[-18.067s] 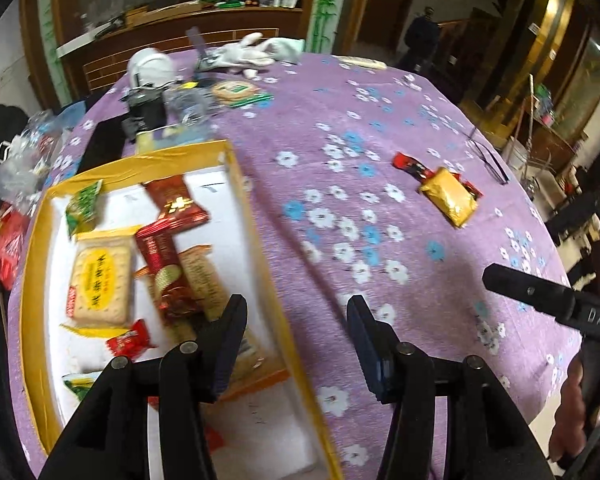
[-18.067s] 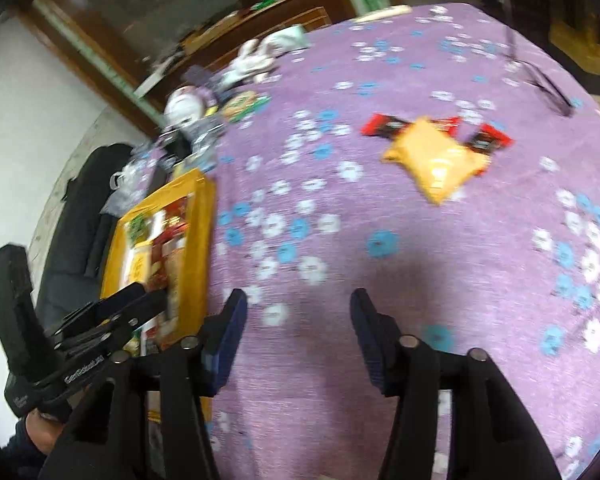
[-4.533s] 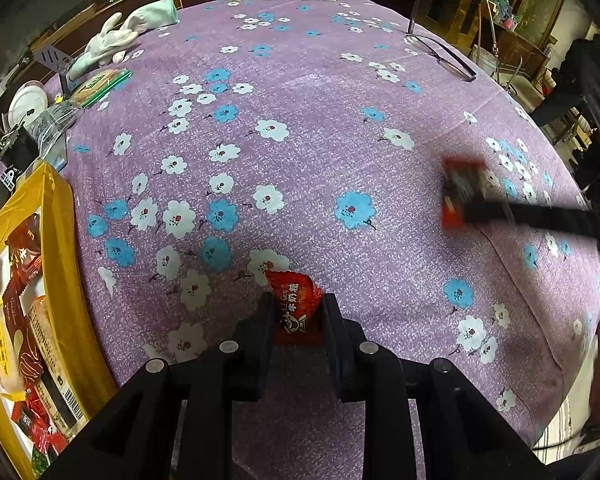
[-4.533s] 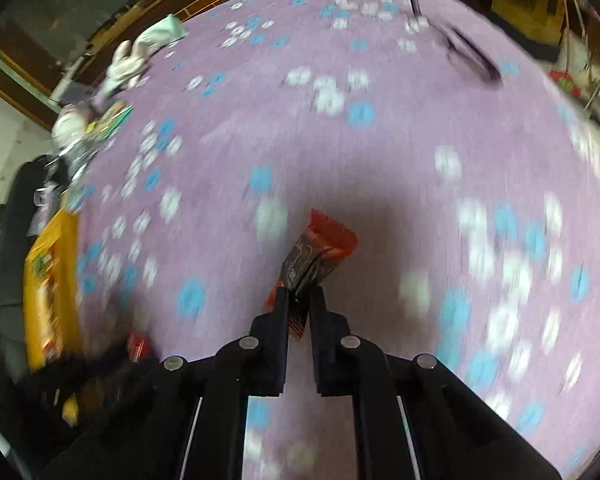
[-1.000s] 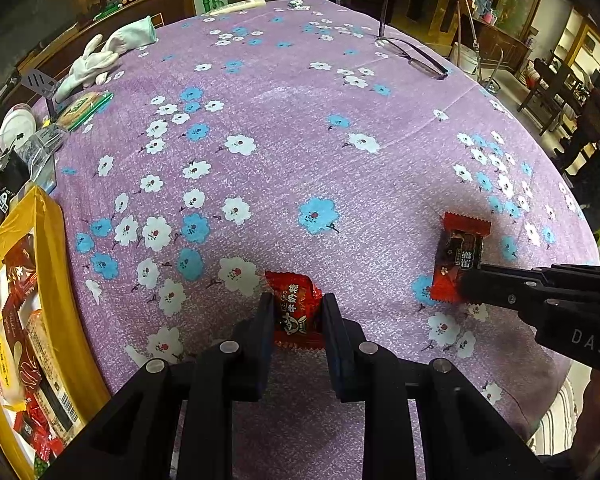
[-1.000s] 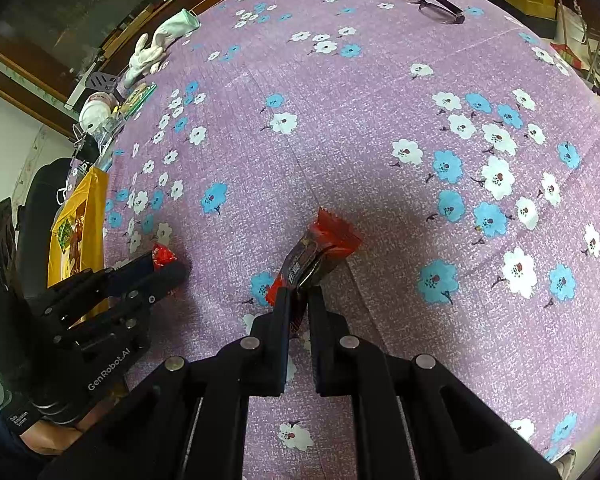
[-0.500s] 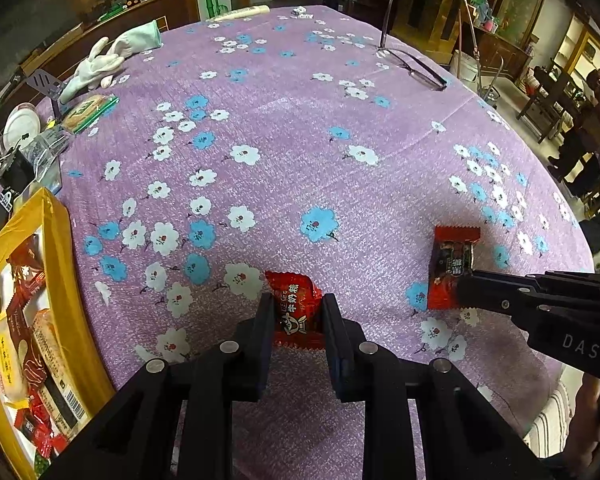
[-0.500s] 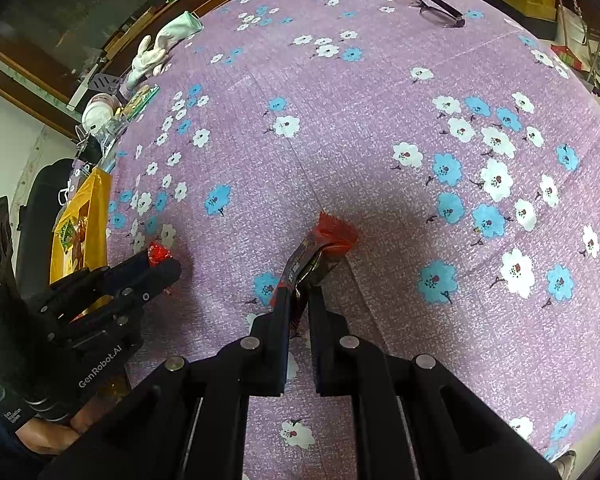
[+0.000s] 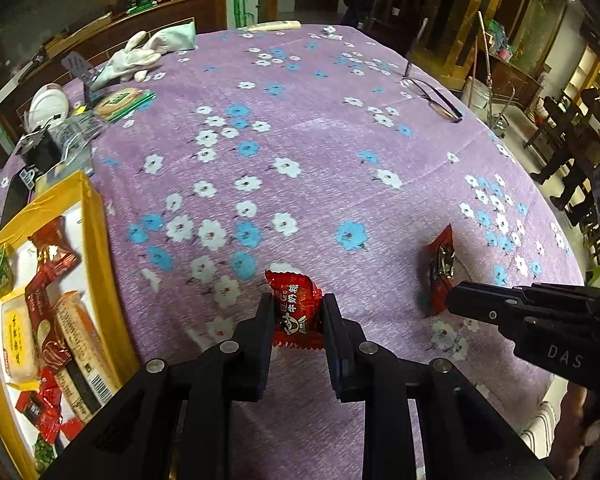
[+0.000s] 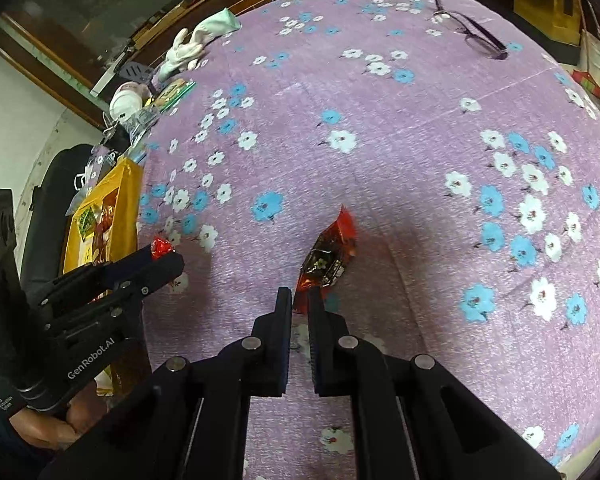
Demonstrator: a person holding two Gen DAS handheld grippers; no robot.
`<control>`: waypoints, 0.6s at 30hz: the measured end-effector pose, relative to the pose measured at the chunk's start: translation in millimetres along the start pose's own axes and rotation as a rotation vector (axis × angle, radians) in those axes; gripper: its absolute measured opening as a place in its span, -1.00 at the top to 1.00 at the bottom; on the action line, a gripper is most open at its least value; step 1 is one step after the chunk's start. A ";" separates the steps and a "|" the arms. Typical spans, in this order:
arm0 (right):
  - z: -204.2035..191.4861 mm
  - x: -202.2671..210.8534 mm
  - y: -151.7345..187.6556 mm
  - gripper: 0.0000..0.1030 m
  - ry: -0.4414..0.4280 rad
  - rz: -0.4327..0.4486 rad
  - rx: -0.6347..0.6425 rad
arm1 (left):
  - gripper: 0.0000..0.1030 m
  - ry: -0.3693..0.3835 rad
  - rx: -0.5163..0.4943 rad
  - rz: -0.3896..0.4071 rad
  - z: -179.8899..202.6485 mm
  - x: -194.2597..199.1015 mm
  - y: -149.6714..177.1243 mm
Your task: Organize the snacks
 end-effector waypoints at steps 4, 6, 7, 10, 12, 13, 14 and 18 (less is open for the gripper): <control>4.5 -1.4 -3.3 0.85 0.001 -0.004 -0.039 | 0.55 -0.004 0.008 0.001 -4.4 1.8 2.5; 7.5 -2.0 -5.9 0.72 0.002 -0.005 -0.060 | 0.55 -0.004 0.008 -0.002 -5.3 2.2 4.5; 9.2 -3.3 -7.0 0.60 -0.003 -0.008 -0.072 | 0.55 -0.004 0.008 -0.003 -5.6 2.3 5.2; 11.7 -9.8 -10.7 0.56 0.004 -0.017 -0.087 | 0.55 -0.006 0.007 -0.003 -6.6 3.2 6.4; 10.7 -12.5 -13.5 0.50 0.014 -0.019 -0.083 | 0.55 -0.007 0.008 -0.002 -7.5 4.1 6.3; 9.4 -13.6 -15.8 0.50 0.018 -0.016 -0.075 | 0.55 -0.007 0.009 -0.002 -8.1 4.1 6.1; 8.3 -14.9 -17.8 0.50 0.025 -0.013 -0.066 | 0.55 -0.006 0.009 -0.003 -8.2 3.8 5.8; 8.7 -17.7 -25.7 0.47 0.035 -0.013 -0.071 | 0.55 -0.006 0.009 -0.003 -8.8 3.4 5.4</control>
Point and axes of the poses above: each gripper's, at about its wrist camera, not at the fingertips, and x roughly against the way its jaws point, z to its right, y to its underside, the point moved 6 cm from there along -x, roughly the way its jaws point, and after that the axes turned 6 degrees about y, right-handed, at the moved point
